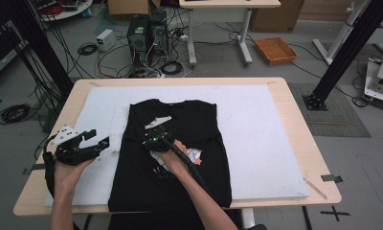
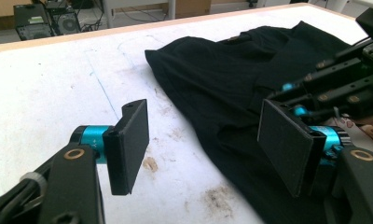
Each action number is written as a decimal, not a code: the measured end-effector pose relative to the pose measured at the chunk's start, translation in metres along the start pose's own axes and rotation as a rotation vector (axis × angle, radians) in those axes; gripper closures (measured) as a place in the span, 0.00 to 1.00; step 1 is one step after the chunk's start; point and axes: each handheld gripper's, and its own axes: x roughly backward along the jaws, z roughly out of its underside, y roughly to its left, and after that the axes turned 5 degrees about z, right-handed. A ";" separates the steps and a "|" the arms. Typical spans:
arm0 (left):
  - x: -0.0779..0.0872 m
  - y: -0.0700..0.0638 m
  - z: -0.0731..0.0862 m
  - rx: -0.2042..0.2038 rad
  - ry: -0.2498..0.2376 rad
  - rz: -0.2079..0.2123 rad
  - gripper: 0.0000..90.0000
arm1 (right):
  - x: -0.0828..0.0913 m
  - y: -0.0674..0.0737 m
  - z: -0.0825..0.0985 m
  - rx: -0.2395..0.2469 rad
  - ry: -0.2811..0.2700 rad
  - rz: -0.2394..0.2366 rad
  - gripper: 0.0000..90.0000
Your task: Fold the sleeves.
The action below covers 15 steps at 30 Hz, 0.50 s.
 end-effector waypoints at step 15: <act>-0.001 0.001 0.001 0.001 0.008 -0.002 0.38 | 0.079 -0.036 0.013 0.018 -0.192 0.157 0.23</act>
